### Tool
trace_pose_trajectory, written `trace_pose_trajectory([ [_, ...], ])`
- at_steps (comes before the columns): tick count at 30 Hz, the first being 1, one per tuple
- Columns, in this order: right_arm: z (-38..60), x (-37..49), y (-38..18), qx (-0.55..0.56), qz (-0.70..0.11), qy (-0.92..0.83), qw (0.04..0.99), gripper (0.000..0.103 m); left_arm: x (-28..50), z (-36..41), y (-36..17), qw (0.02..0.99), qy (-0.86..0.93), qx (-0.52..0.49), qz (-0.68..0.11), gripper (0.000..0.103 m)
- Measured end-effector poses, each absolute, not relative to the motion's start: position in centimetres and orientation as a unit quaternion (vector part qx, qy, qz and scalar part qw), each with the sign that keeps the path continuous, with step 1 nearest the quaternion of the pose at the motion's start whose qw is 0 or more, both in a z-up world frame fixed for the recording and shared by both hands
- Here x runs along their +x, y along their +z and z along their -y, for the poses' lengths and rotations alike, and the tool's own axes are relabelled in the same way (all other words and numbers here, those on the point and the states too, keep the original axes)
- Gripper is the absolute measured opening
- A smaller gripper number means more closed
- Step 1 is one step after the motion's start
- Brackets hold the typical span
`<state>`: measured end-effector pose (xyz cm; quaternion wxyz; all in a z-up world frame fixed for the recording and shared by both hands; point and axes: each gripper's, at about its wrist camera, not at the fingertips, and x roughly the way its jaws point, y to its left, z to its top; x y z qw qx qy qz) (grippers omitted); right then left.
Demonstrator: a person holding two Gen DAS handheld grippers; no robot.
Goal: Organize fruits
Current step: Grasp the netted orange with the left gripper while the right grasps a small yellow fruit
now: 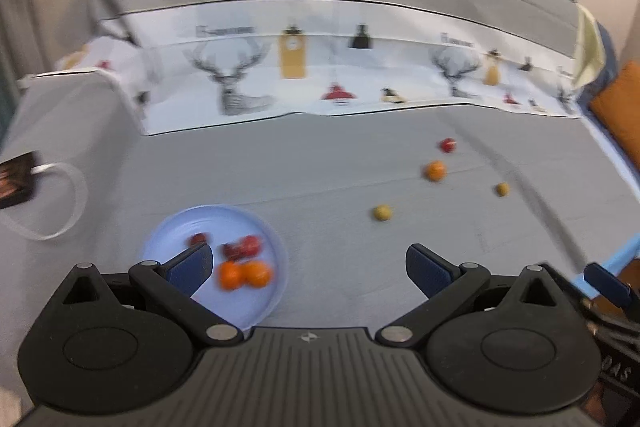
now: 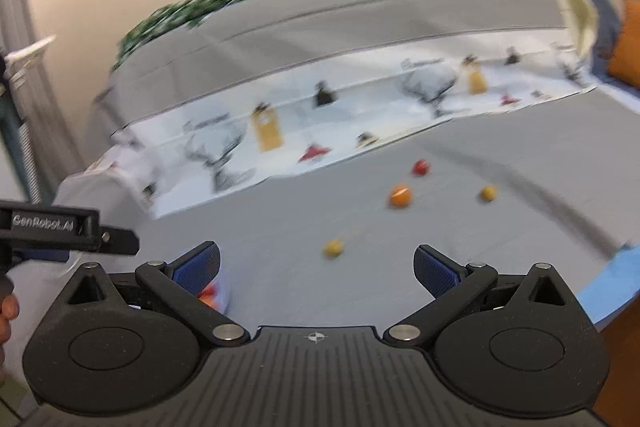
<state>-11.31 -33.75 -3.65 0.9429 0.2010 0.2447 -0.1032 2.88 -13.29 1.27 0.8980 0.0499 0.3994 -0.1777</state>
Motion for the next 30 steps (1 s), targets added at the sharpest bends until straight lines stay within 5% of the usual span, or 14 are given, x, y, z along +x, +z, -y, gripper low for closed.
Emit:
trace_pose_trajectory([
  [12, 45.9, -4.7, -11.1, 0.195, -0.271, -0.245, 0.910, 0.102, 10.8, 27.3, -4.4, 0.869, -0.240, 0.095, -0.423, 0.103],
  [22, 52.4, 6.7, -22.5, 0.260, -0.329, -0.307, 0.854, 0.102, 21.2, 40.2, -14.8, 0.829, -0.275, 0.158, -0.460, 0.103],
  [30, 55.7, 12.3, -28.5, 0.199, -0.353, -0.342, 0.848, 0.102, 27.4, 45.3, -21.4, 0.820, -0.253, 0.138, -0.494, 0.103],
])
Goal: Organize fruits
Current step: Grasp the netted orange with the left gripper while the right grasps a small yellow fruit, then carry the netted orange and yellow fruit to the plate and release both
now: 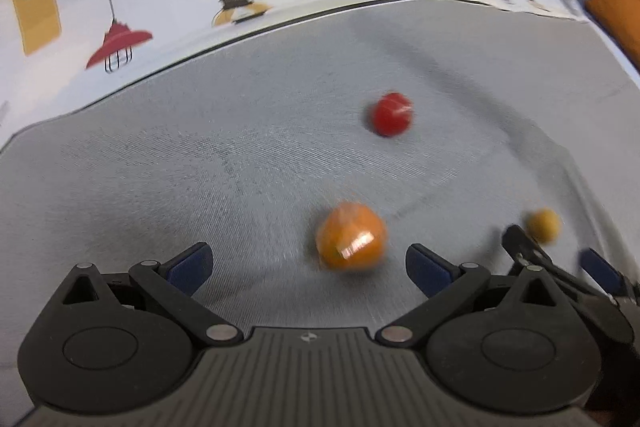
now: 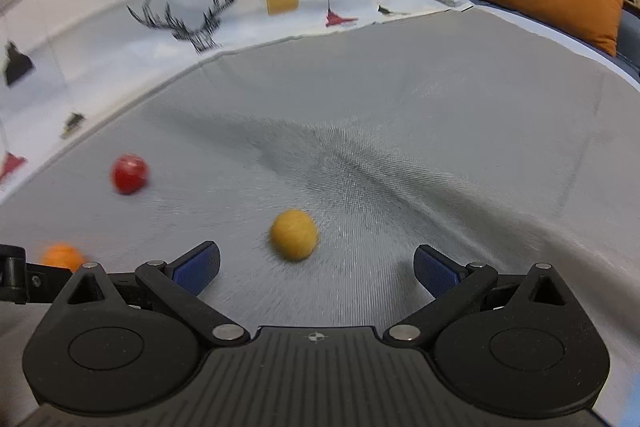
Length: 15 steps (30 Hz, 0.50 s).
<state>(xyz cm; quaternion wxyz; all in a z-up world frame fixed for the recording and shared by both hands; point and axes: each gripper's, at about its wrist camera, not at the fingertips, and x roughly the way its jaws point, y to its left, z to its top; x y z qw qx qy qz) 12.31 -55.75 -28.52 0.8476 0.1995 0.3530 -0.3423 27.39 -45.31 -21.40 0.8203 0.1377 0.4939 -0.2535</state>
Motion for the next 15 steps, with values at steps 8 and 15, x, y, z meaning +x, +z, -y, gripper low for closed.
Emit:
trace_pose_trajectory([
  [8, 54.8, 12.8, -27.6, 0.149, -0.343, -0.323, 0.870, 0.028, 27.0, 44.6, -20.2, 0.831, -0.260, 0.123, -0.476, 0.040],
  [15, 53.7, 8.9, -20.6, 0.194, -0.291, -0.307, 0.885, 0.028, 23.5, 39.4, -13.3, 0.839, -0.267, 0.109, -0.462, 0.040],
])
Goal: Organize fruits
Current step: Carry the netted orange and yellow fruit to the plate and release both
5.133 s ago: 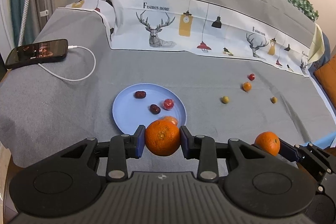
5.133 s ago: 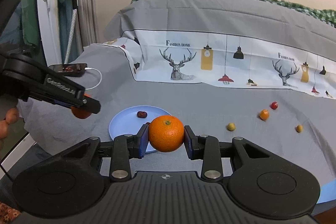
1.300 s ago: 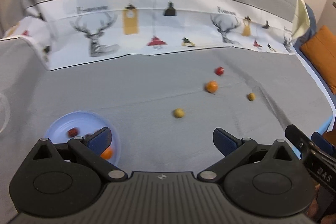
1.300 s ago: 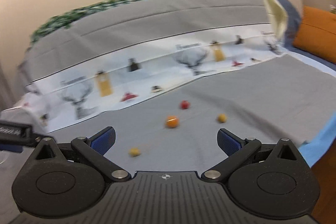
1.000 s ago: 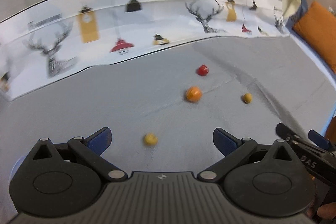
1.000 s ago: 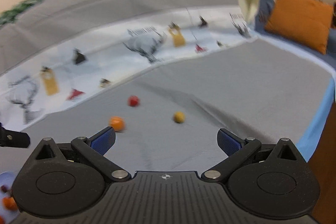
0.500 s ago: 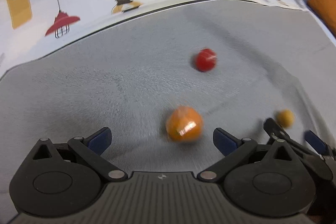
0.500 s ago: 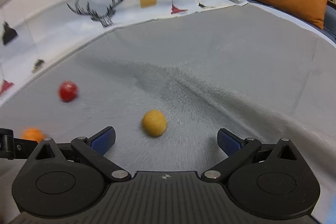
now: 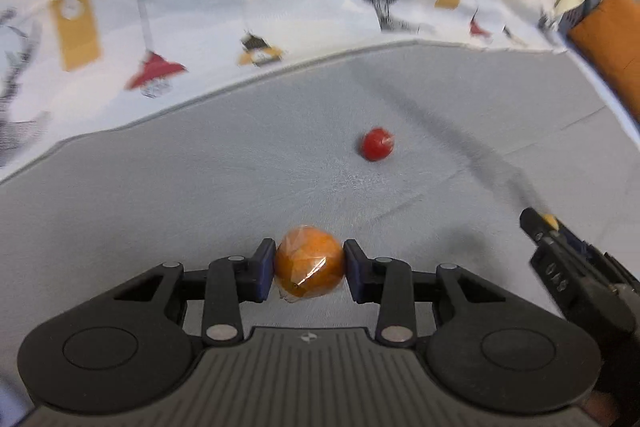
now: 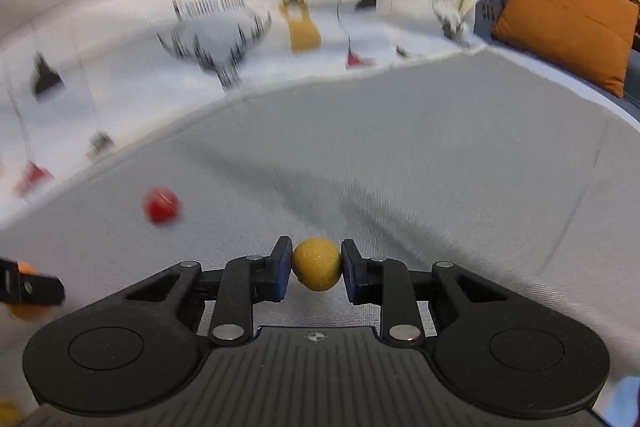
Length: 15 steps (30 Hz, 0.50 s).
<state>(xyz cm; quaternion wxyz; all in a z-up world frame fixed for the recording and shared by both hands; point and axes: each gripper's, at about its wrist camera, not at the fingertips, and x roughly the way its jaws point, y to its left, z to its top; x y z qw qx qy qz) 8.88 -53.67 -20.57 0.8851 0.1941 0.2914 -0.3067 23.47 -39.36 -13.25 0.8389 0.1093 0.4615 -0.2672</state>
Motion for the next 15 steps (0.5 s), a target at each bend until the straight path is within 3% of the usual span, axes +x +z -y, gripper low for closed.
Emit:
trace_pose_trajectory([
  [8, 45.6, 1.3, -9.3, 0.196, -0.224, -0.205, 0.932, 0.028, 14.9, 25.6, -4.8, 0.858, -0.203, 0.088, -0.464, 0.040],
  [15, 36.6, -6.4, -2.4, 0.184, -0.200, -0.103, 0.957, 0.028, 6.8, 13.9, -0.4, 0.885, -0.142, 0.079, -0.436, 0.040],
])
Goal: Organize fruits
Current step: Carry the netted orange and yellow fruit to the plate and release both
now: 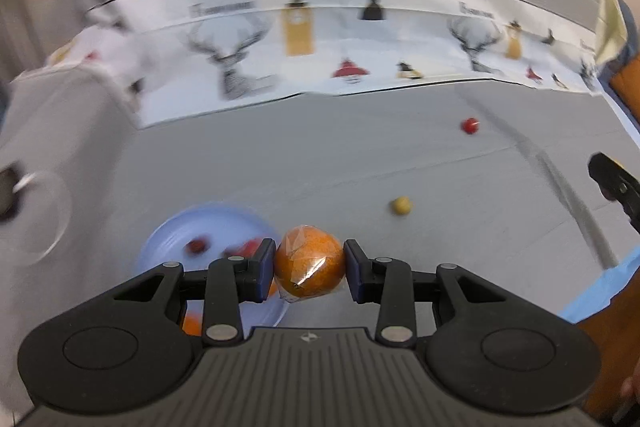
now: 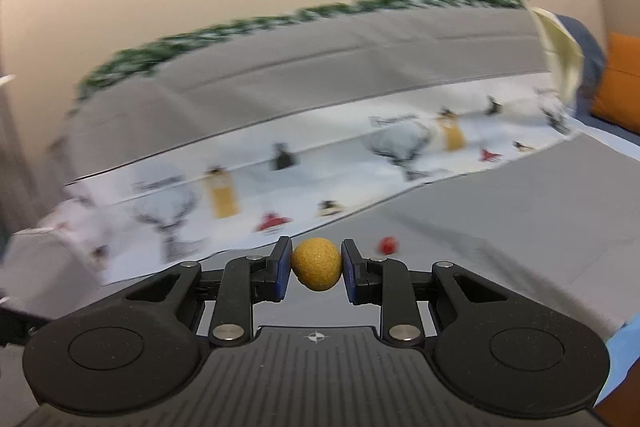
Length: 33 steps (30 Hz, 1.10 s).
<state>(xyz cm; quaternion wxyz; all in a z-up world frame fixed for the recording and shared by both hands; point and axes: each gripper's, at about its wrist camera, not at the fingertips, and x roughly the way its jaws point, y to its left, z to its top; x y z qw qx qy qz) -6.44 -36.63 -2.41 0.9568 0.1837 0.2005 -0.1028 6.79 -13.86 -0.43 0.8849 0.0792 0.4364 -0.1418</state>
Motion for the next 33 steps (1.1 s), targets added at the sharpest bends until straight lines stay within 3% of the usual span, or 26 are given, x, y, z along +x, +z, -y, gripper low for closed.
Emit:
trace_pose_trajectory([
  [13, 23.8, -15.5, 1.2, 0.126, -0.235, 0.014, 0.964, 0.028, -2.7, 3.1, 2.1, 0.896, -0.140, 0.000, -0.421, 0.040],
  [33, 21.5, -19.4, 3.4, 0.100, -0.181, 0.021, 0.978, 0.028, -7.6, 2.4, 4.0, 0.910, -0.159, 0.002, -0.383, 0.041],
])
